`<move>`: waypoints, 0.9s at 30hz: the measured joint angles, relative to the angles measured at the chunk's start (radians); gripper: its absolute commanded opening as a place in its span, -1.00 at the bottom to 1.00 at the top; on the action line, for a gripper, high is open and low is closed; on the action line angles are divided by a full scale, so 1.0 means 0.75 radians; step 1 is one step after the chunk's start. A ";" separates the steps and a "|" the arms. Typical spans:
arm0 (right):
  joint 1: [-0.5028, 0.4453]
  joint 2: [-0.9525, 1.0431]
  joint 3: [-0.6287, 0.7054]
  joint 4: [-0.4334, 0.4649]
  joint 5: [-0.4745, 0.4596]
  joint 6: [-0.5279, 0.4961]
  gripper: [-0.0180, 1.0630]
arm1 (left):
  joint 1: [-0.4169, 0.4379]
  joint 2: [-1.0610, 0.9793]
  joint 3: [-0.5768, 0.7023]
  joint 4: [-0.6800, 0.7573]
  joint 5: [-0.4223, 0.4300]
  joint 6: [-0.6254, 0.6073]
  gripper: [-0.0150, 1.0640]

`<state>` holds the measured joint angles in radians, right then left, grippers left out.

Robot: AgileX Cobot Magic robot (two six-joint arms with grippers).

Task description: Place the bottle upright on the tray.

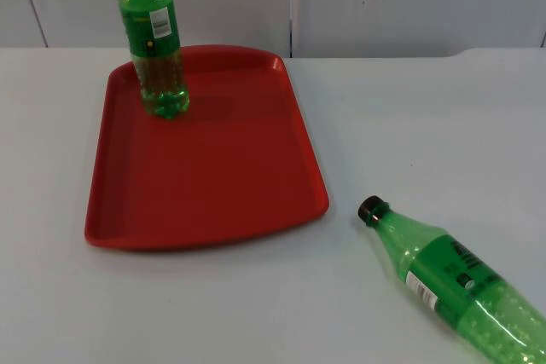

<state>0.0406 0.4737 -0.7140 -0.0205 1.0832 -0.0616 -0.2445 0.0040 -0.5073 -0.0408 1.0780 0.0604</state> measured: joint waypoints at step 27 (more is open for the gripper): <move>0.107 1.015 -0.342 0.336 -0.047 -0.307 0.98 | 0.000 0.000 0.000 0.000 0.002 0.000 0.66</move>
<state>0.1209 1.2351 -0.9705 0.2318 1.0481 -0.2917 -0.2445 0.0040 -0.5073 -0.0408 1.0797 0.0604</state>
